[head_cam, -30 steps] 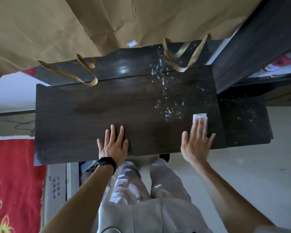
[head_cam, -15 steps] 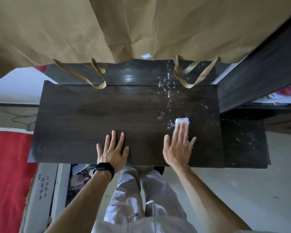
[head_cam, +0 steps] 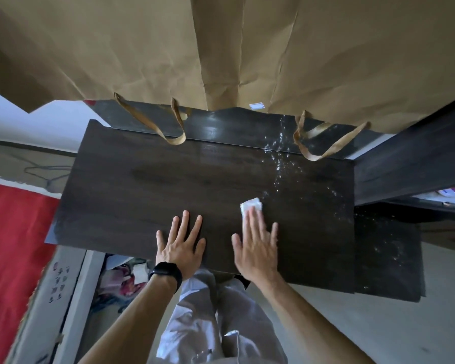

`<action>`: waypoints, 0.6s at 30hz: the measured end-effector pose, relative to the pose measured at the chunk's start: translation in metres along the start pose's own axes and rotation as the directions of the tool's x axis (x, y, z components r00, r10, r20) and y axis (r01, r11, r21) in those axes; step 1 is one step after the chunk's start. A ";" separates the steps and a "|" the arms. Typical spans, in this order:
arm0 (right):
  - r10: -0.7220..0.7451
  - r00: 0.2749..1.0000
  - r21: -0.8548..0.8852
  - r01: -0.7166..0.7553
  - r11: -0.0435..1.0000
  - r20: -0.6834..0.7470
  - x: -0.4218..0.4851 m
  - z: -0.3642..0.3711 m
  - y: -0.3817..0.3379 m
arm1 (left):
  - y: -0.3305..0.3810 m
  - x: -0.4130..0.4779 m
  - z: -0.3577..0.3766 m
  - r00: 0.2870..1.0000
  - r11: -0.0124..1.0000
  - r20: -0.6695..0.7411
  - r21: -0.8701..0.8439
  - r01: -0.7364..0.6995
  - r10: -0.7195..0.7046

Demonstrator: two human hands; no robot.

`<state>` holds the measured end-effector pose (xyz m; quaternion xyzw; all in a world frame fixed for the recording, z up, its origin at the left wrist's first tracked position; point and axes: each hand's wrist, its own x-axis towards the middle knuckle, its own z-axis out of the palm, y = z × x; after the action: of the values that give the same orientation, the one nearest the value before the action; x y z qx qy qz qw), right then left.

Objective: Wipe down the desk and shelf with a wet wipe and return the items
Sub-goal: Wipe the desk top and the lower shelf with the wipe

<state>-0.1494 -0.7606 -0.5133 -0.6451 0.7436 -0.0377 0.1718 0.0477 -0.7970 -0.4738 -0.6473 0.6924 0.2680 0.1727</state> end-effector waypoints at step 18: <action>-0.211 0.975 -0.106 0.218 0.970 0.077 0.074 -0.013 0.018 | -0.002 0.000 0.008 0.994 0.999 -0.109 -0.028 -0.020 0.016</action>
<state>-0.1786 -0.8319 -0.5221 -0.7312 0.6645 0.0072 0.1539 0.0486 -0.7927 -0.4802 -0.6571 0.7026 0.2438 0.1227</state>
